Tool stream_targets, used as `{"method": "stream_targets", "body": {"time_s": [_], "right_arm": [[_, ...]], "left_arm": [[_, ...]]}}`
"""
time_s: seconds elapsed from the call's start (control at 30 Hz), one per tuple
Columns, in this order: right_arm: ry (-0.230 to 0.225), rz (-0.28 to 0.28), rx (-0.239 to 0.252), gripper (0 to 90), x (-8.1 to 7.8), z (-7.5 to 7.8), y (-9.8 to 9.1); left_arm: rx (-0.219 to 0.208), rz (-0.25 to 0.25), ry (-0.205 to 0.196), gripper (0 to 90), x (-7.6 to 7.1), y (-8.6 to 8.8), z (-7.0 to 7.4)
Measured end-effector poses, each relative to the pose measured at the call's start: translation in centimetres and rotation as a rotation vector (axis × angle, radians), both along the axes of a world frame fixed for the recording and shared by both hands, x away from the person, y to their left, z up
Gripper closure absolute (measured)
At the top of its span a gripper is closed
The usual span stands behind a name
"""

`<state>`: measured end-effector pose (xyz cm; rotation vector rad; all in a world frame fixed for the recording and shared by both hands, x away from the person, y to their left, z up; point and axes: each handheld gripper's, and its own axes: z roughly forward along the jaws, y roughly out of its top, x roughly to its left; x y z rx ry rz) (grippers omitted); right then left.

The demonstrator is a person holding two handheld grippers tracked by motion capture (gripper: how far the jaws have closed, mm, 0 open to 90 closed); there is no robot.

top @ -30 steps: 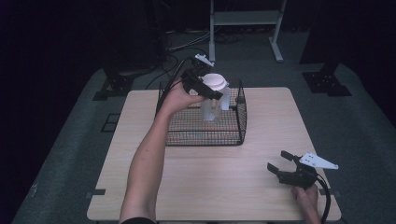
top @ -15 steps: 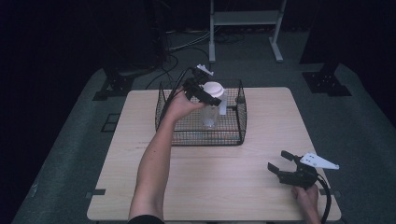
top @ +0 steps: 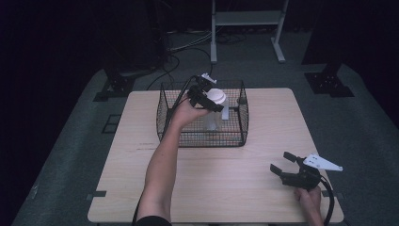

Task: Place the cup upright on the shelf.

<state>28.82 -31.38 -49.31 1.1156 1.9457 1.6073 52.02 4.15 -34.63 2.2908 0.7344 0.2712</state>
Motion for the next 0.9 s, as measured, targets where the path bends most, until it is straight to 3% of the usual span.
{"method": "stream_targets", "body": {"time_s": [0.2, 0.3, 0.43, 0.77, 0.9], "right_arm": [[-0.002, 0.000, 0.007, 13.4, 0.0, 0.0, -0.1], [0.000, 0.001, 0.011, 13.4, 0.0, 0.0, -0.2], [-0.003, 0.006, 0.014, 13.4, 0.1, 0.0, -0.3], [-0.002, 0.003, 0.029, 13.4, 0.1, 0.0, -0.5], [-0.003, 0.003, 0.013, 13.4, 0.2, 0.0, -0.2]], "left_arm": [[0.004, 0.005, -0.008, 4.9, 0.0, 0.1, -1.1], [-0.025, 0.005, -0.013, 4.9, -0.1, 0.5, -1.4], [0.019, -0.016, -0.036, 4.7, -0.7, 0.3, -1.2], [0.008, -0.022, -0.031, 4.5, -0.7, 0.6, -1.3], [0.017, -0.021, -0.039, 4.4, -0.8, 0.4, -1.2]]}}
